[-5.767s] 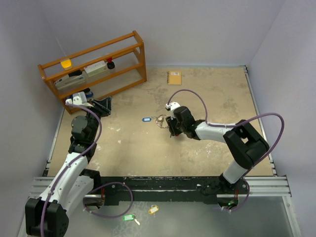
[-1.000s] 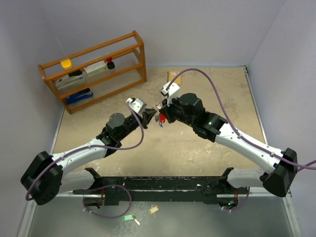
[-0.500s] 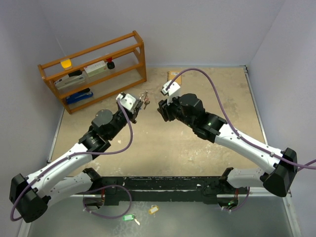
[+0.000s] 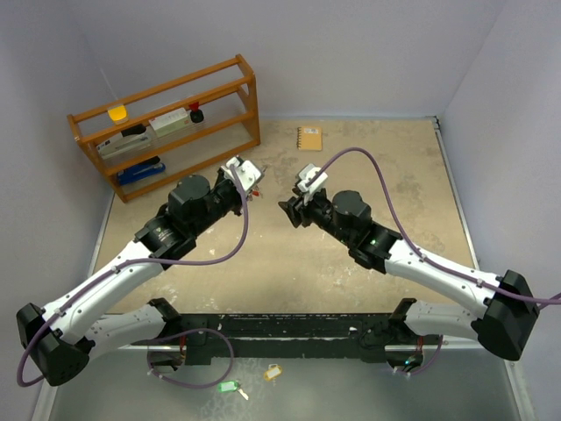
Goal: Remove the keys from the keyring
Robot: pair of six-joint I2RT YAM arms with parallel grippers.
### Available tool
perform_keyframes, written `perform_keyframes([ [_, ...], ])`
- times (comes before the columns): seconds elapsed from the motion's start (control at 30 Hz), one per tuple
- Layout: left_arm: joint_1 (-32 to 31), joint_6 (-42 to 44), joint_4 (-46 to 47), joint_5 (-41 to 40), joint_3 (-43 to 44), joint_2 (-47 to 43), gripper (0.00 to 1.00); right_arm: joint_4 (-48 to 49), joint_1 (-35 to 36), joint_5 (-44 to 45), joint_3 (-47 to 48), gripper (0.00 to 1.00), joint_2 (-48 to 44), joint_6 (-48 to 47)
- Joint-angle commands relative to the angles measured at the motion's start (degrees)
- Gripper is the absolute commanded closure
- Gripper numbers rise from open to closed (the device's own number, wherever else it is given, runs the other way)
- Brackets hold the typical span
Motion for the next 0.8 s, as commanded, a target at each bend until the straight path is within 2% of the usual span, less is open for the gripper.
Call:
perform_keyframes([
  [0.0,-0.4,1.7,-0.8,4.0,5.8,-2.2,1.0,11.9,-0.1,0.3,-3.8,0.5,-3.0,-0.8],
  [0.17,-0.6,-0.8,-0.6,11.4,8.3,-3.0,1.0,16.1,-0.2,-0.4,-7.0,0.55,-3.9,0.0],
  [0.3,-0.6,-4.4,3.8,16.5,8.3,-4.0,1.0,18.0,-0.2,-3.3,-8.1,0.5,-4.7,0.0],
  [0.77,-0.7,-7.7,6.1,20.2,9.0,-3.7,1.0,19.9,-0.1,-3.6,-7.6,0.51,-6.2,-0.8],
])
